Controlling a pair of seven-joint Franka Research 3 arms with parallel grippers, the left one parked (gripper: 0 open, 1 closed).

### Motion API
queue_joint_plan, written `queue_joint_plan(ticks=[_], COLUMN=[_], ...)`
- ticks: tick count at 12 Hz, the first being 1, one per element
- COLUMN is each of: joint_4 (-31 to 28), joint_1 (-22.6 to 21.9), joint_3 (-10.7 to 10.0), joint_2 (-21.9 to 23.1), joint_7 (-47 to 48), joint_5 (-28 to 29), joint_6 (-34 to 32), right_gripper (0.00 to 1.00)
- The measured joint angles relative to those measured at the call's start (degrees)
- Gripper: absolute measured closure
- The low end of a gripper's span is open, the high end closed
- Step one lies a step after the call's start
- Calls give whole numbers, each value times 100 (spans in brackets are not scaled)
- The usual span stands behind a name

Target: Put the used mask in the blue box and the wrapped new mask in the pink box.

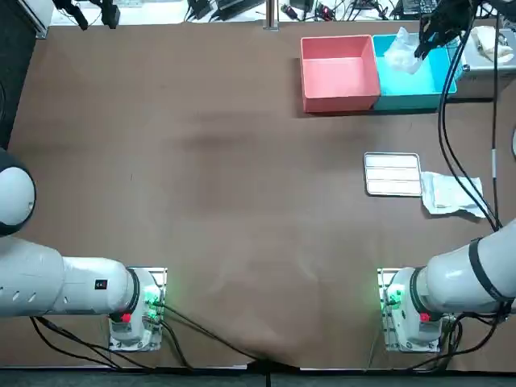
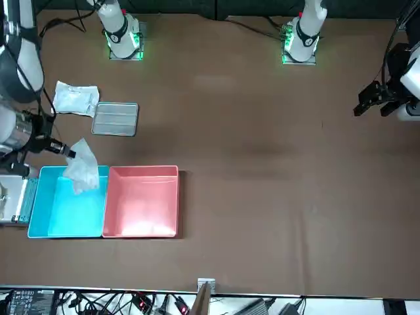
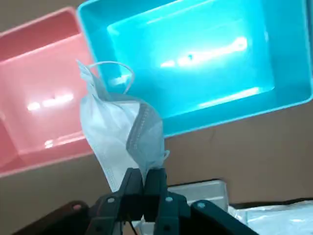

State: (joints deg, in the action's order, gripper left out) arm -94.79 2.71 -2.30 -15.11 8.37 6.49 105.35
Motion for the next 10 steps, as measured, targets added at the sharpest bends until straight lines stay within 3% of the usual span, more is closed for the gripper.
queue_joint_plan(ticks=[6,10], joint_4=[650,1199], joint_1=[704,789], joint_3=[-19,-16], joint_2=[-913,-1525], joint_7=[19,26], joint_5=[-69,-68], joint_6=[-11,-12], right_gripper=[98,98])
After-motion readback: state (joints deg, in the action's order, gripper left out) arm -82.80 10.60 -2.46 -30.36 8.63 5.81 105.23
